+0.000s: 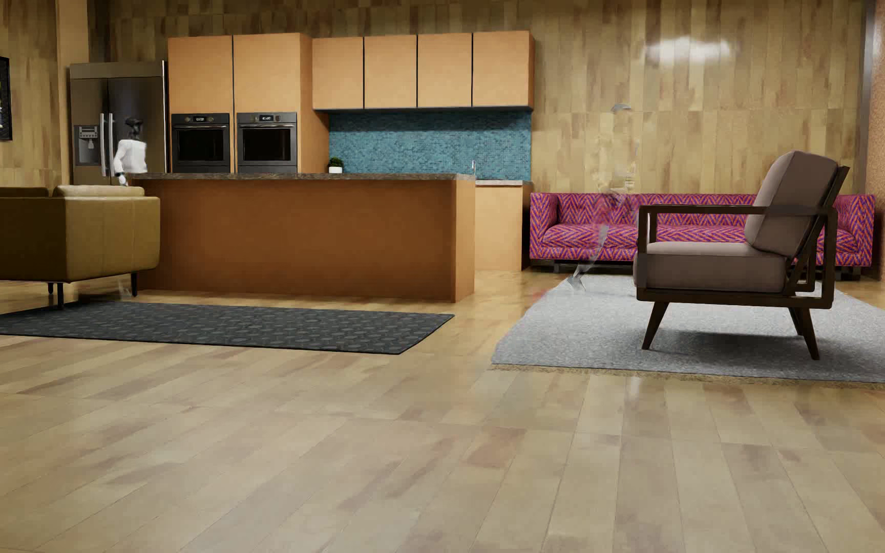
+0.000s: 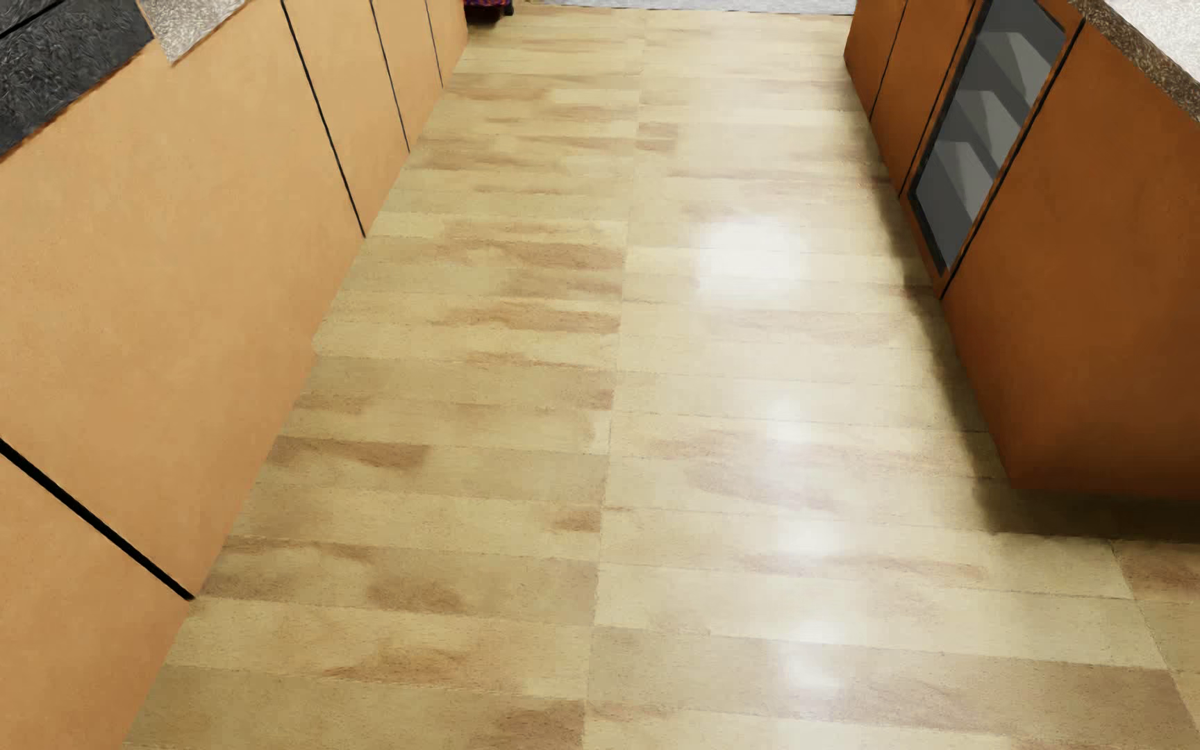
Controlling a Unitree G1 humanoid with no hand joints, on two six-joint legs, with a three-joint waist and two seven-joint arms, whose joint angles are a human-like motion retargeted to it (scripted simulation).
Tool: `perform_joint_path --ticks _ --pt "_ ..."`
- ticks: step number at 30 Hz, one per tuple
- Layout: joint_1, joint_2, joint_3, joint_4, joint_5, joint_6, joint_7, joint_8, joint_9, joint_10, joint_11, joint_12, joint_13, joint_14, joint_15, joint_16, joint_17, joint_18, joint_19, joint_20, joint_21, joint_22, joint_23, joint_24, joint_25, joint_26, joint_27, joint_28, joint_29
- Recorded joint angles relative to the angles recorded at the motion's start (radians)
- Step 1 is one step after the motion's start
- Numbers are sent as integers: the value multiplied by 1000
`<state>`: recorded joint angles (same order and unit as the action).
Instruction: Walk around the counter
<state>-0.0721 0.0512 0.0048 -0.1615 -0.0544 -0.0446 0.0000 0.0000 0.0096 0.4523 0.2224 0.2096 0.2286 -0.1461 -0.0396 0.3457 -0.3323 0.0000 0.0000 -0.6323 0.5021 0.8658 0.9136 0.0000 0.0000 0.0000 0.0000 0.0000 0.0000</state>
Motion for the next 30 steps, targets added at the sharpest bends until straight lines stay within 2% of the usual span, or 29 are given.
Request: perform_joint_path --ticks 1,2,3,6,8,10,13,16,18,19,21,22,23,25,27,29,30 --pt "1 -3 2 -1 3 4 0 0 2 7 98 4 4 10 -37 3 -3 0 0 -4 6 -11 -1 0 0 0 0 0 0" --pt "2 -9 -10 -3 11 7 0 0 3 15 254 8 11 15 -162 6 -5 0 0 -10 8 -23 -1 0 0 0 0 0 0" --pt "-3 -42 -32 -10 15 9 0 0 0 26 288 10 18 15 -242 7 -8 0 0 -12 -2 -33 -1 0 0 0 0 0 0" --pt "68 -221 -71 -35 -12 -13 0 0 67 46 618 -1 34 -23 -278 33 -5 0 0 10 -43 -102 -29 0 0 0 0 0 0" --pt "123 -351 -130 -25 -15 -11 0 0 89 27 759 -21 50 -100 -275 39 -4 0 0 25 -47 -155 -44 0 0 0 0 0 0" --pt "177 -456 -211 12 -16 19 0 0 85 -8 709 -45 78 -174 -246 19 -16 0 0 57 -52 -175 -36 0 0 0 0 0 0" --pt "302 -584 -241 27 -44 22 0 0 106 -50 552 -90 95 -319 -116 40 -20 0 0 25 -27 -219 15 0 0 0 0 0 0" --pt "401 -659 -278 40 -64 18 0 0 107 -58 436 -130 97 -360 -98 41 -16 0 0 5 3 -209 63 0 0 0 0 0 0" --pt "450 -687 -311 67 -65 25 0 0 97 -43 510 -123 109 -305 -123 35 -15 0 0 17 -7 -165 86 0 0 0 0 0 0" --pt "449 -694 -330 81 -62 36 0 0 89 -5 571 -106 109 -226 -131 27 -17 0 0 -2 -12 -143 99 0 0 0 0 0 0" --pt "396 -652 -322 116 -23 59 0 0 84 191 670 -71 97 57 -189 15 -17 0 0 -45 9 -58 129 0 0 0 0 0 0" --pt "320 -604 -297 118 -4 49 0 0 83 366 681 -53 89 205 -228 12 -13 0 0 -56 9 -17 128 0 0 0 0 0 0" --pt "216 -541 -268 120 15 39 0 0 91 574 673 -38 81 281 -261 16 -8 0 0 -66 4 8 107 0 0 0 0 0 0" --pt "5 -385 -174 114 46 17 0 0 111 864 614 9 61 256 -309 20 -5 0 0 -43 0 13 41 0 0 0 0 0 0" --pt "-194 -206 -69 87 45 -18 0 0 125 793 489 34 34 259 -307 24 -9 0 0 -53 -23 23 -33 0 0 0 0 0 0" --pt "-325 -23 29 76 35 -39 0 0 126 460 363 67 26 373 -310 33 -21 0 0 -44 -51 18 -110 0 0 0 0 0 0" --pt "-368 56 76 83 29 -47 0 0 121 275 315 79 12 370 -329 37 -32 0 0 -40 -46 11 -145 0 0 0 0 0 0"
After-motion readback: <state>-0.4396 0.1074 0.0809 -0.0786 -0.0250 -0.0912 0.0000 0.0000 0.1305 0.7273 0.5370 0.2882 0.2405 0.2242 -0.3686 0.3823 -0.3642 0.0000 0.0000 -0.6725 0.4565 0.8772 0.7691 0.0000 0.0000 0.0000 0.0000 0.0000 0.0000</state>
